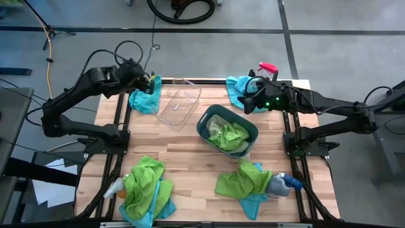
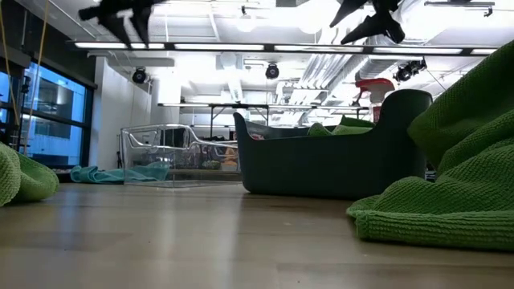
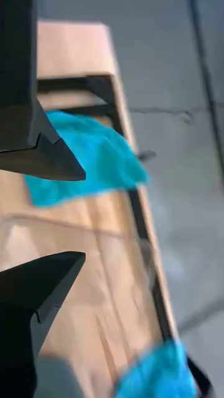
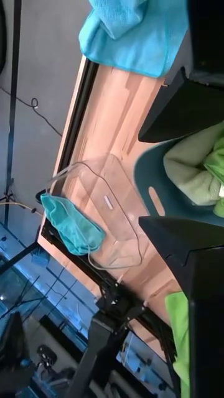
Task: Sort microfiber towel by color & place in baskets
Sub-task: Put the blue microfiber towel into the transparent bin
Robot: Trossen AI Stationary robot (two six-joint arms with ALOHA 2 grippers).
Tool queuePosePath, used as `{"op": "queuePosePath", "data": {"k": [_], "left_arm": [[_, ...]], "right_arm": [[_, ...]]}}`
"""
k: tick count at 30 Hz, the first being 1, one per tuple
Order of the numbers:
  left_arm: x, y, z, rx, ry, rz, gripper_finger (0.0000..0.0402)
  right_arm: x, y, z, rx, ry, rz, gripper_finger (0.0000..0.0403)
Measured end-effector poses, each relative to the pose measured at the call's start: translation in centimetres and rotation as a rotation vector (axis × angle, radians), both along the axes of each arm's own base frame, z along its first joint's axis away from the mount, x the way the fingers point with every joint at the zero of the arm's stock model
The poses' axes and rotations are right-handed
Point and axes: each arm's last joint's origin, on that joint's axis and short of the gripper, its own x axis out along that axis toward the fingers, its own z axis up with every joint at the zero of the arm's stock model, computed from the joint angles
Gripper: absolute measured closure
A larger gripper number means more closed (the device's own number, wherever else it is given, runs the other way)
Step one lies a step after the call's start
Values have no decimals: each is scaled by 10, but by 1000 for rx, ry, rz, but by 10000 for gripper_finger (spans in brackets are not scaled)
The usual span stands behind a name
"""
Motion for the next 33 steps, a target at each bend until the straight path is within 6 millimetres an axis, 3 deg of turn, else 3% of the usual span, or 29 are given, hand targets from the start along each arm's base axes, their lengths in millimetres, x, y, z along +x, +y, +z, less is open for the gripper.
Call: {"op": "queuePosePath", "data": {"k": [4, 11, 16, 25, 33], "left_arm": [[-1, 8, -34, -78, 58, 53, 216], [-4, 8, -110, -201, 73, 161, 216], [-5, 7, -147, -229, 48, 228, 216], [-16, 21, -191, -197, -79, 432, 216], [-30, 35, -198, -207, -124, 532, 216]], "right_arm": [[-1, -4, 0, 6, 1, 3, 199], [-1, -4, 0, 8, 2, 7, 199], [-1, -4, 0, 8, 2, 8, 199], [0, -4, 0, 10, 3, 7, 199], [0, -4, 0, 10, 3, 7, 199]]}}
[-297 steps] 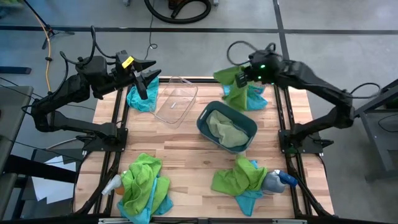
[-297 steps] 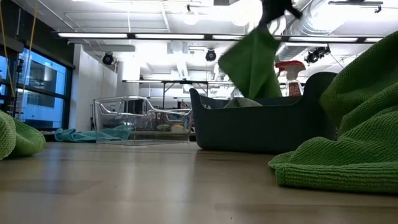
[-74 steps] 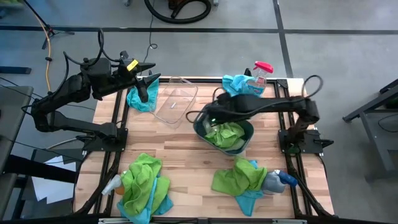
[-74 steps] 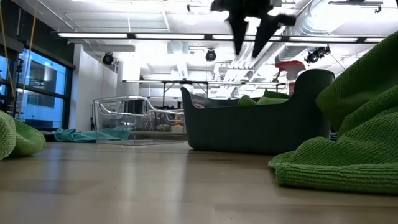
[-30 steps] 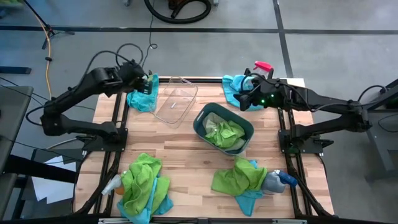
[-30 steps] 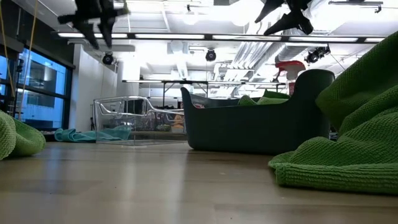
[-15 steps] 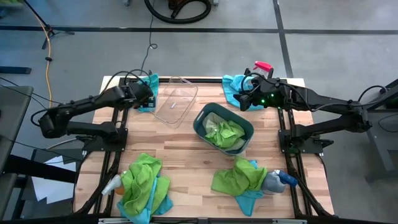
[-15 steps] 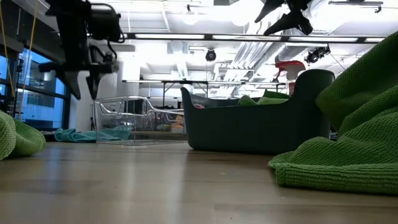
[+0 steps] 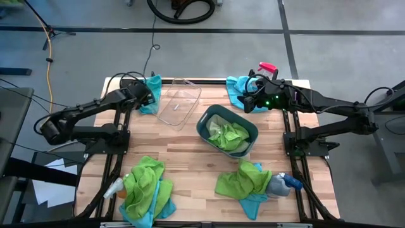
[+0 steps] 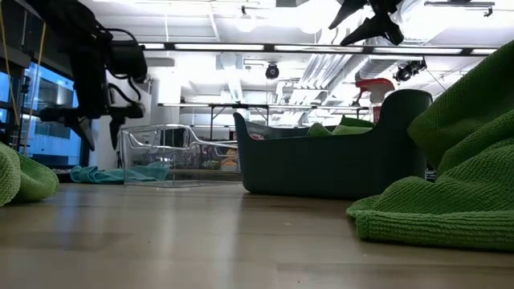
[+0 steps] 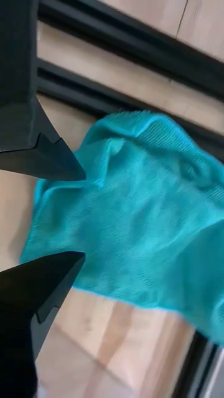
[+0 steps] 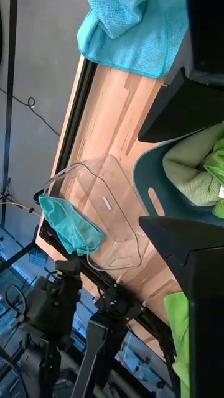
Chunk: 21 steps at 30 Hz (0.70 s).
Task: Sort microfiber towel by color & place in baskets
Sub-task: Put the blue microfiber towel into the transparent bin
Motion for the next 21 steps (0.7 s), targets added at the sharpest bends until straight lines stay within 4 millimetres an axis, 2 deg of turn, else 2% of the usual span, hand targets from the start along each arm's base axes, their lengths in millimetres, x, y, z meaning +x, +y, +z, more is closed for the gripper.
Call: {"op": "queuePosePath", "data": {"k": [10, 21], "left_arm": [[-8, 18, -10, -69, 37, -19, 216], [3, 33, -37, -150, 73, -43, 216]], "right_arm": [[0, 0, 0, -5, 3, 3, 199], [0, 0, 0, -7, 4, 1, 199]]}}
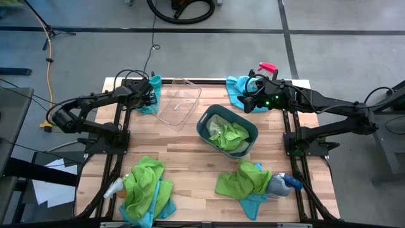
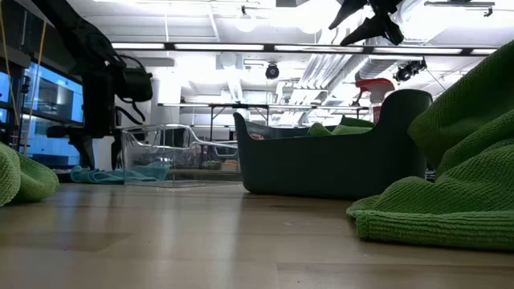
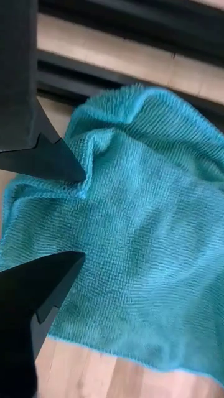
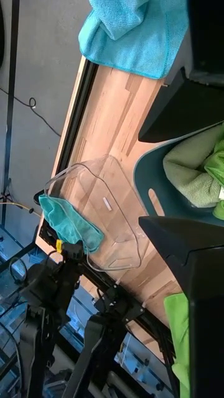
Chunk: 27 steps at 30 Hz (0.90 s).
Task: Sort microfiber towel by color & place in baskets
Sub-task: Put the blue microfiber towel into the transparent bin
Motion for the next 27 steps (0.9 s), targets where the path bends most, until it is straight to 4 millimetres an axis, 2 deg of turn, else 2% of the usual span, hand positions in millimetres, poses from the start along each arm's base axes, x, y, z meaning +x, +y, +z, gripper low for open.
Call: {"op": "queuePosePath", "data": {"k": [9, 13, 19, 27], "left_arm": [[6, 6, -25, -96, 78, -28, 218], [6, 6, -28, -115, 104, -69, 253], [4, 4, -20, -81, 128, -154, 382], [-7, 3, 4, 19, 92, -148, 398]], "right_arm": [[0, 0, 0, -3, 1, 1, 199], [0, 0, 0, -3, 1, 1, 199], [0, 0, 0, -3, 2, 1, 199], [0, 0, 0, -3, 2, 0, 199]]}}
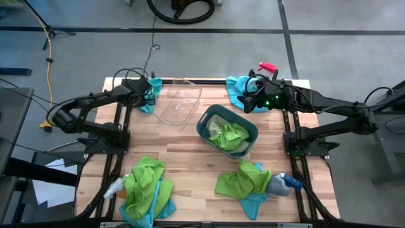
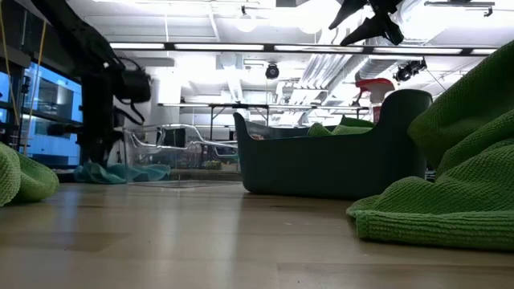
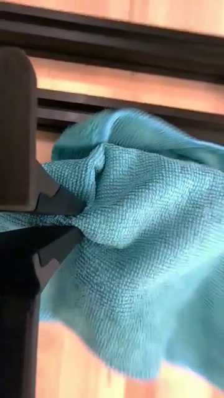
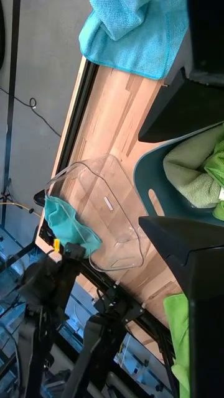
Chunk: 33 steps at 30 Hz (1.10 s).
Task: Sort microfiber towel by color & place in baskets
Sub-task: Put the blue microfiber towel into the transparent bin
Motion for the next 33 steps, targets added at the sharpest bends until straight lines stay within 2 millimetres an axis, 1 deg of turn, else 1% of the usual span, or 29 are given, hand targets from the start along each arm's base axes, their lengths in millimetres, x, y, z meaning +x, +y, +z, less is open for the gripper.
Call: {"op": "queuePosePath", "data": {"k": [4, 7, 11, 19, 23, 26, 28, 31, 33], "left_arm": [[-5, -7, 24, 115, -72, -10, 399], [-12, -15, 49, 234, -130, -29, 400], [-21, -27, 94, 432, -233, -61, 401], [-36, -50, 193, 875, -472, -119, 401], [-35, -56, 232, 984, -504, -218, 401], [-28, -55, 250, 1006, -496, -293, 401], [-21, -53, 255, 996, -476, -382, 401], [-5, -51, 255, 957, -478, -621, 401], [7, -54, 252, 921, -505, -847, 401]], "right_arm": [[0, 0, 0, 2, -2, -1, 199], [0, 0, 0, 2, -2, -1, 199], [0, 0, 0, 3, -2, -2, 199], [0, 0, 0, 14, -8, -9, 199], [0, 0, 0, 14, -9, -10, 199], [0, 0, 0, 14, -8, -9, 199], [0, 0, 0, 14, -9, -9, 199], [0, 0, 0, 14, -9, -9, 199], [0, 0, 0, 14, -9, -9, 199]]}}
